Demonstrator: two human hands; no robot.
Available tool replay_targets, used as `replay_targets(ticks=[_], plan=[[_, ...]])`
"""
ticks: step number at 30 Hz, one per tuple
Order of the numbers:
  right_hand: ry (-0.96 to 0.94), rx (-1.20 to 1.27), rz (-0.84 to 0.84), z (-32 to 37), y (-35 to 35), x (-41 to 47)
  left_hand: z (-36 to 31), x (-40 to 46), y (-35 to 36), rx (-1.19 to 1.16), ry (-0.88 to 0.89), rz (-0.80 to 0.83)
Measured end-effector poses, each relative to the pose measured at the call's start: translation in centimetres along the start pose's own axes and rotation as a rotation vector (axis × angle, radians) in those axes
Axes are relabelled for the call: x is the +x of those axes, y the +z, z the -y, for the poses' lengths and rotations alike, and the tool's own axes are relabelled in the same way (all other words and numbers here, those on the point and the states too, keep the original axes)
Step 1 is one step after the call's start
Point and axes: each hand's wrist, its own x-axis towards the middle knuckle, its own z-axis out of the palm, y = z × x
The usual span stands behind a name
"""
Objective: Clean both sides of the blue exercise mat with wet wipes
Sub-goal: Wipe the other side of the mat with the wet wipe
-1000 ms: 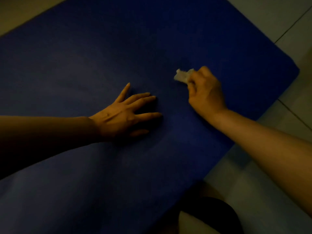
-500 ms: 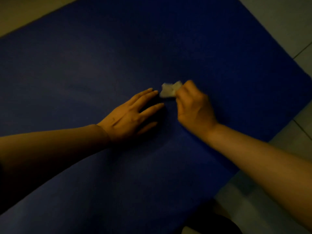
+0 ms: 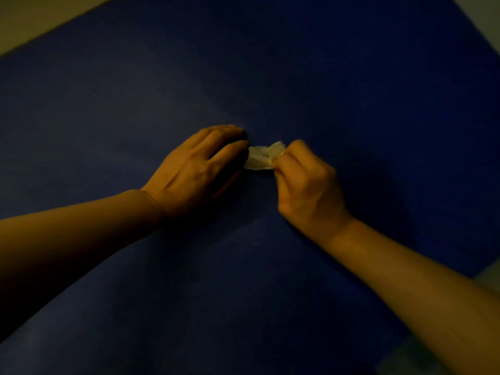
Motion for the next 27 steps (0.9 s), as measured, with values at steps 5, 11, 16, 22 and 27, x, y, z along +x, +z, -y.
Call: replay_targets(ticks=[5,11,16,22,27], plan=[[0.210,-0.106,-0.070,-4.5,-1.3,5.8,2.7,1.7,-1.5,0.046,0.042,0.020],[0.124,-0.041,-0.087,-0.6,1.2,4.7,5.8,3.6,-1.2,0.141,-0.195,-0.108],[0.050,-0.006,0.047,-1.8,1.1,7.0,6.1,4.1,-0.6,0.097,-0.270,-0.113],[0.196,-0.080,-0.074,-2.0,1.7,9.9,6.4,4.2,-0.7,0.021,-0.339,-0.119],[0.008,0.033,0.076,0.0,3.0,9.6,6.7,3.8,-0.4,0.062,-0.388,-0.094]])
